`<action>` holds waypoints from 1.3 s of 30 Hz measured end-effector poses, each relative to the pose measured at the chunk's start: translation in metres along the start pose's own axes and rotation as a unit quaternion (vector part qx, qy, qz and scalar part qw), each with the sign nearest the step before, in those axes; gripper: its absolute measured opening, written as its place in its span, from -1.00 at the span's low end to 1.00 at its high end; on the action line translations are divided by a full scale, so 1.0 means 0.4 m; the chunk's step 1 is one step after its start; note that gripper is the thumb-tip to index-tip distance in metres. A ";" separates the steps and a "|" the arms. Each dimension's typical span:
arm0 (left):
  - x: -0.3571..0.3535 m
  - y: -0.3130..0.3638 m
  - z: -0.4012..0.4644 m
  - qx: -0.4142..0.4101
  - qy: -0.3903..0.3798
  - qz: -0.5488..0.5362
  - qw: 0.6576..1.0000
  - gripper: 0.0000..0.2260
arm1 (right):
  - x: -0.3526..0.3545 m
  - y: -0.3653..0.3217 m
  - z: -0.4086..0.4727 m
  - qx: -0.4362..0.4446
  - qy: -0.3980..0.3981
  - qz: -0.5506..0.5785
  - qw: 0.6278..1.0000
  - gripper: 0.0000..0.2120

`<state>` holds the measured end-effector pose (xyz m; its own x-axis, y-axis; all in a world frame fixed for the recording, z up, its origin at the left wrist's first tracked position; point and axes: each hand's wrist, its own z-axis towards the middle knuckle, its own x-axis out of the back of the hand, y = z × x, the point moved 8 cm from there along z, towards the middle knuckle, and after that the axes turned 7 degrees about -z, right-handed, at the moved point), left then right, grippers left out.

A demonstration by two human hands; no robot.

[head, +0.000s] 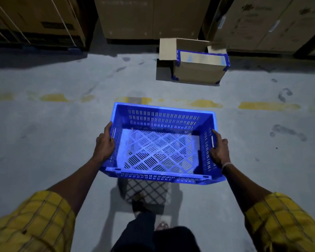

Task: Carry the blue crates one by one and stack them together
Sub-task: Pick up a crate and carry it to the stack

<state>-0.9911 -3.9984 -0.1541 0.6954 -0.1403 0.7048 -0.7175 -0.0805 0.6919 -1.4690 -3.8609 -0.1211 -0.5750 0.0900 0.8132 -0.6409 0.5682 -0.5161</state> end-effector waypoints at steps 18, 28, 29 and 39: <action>-0.687 -0.429 0.623 -0.036 0.005 -0.037 0.999 -0.42 | -0.643 0.310 0.754 0.037 -0.006 -0.002 0.999 -0.34; -0.788 -0.506 0.683 -0.053 -0.016 -0.038 0.998 -0.42 | -0.744 0.358 0.858 0.083 -0.013 -0.017 0.996 -0.23; -0.784 -0.504 0.681 -0.051 -0.020 -0.039 0.998 -0.42 | -0.744 0.355 0.857 0.076 -0.019 -0.008 0.997 -0.18; -0.778 -0.506 0.660 -0.016 -0.055 -0.053 0.997 -0.32 | -0.757 0.359 0.853 0.075 -0.071 -0.037 0.994 0.05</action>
<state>-1.0728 -4.1990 -0.5547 0.7573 -0.2410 0.6070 -0.6372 -0.0688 0.7676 -1.5603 -4.0855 -0.5334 -0.5833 -0.0695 0.8093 -0.7460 0.4399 -0.4999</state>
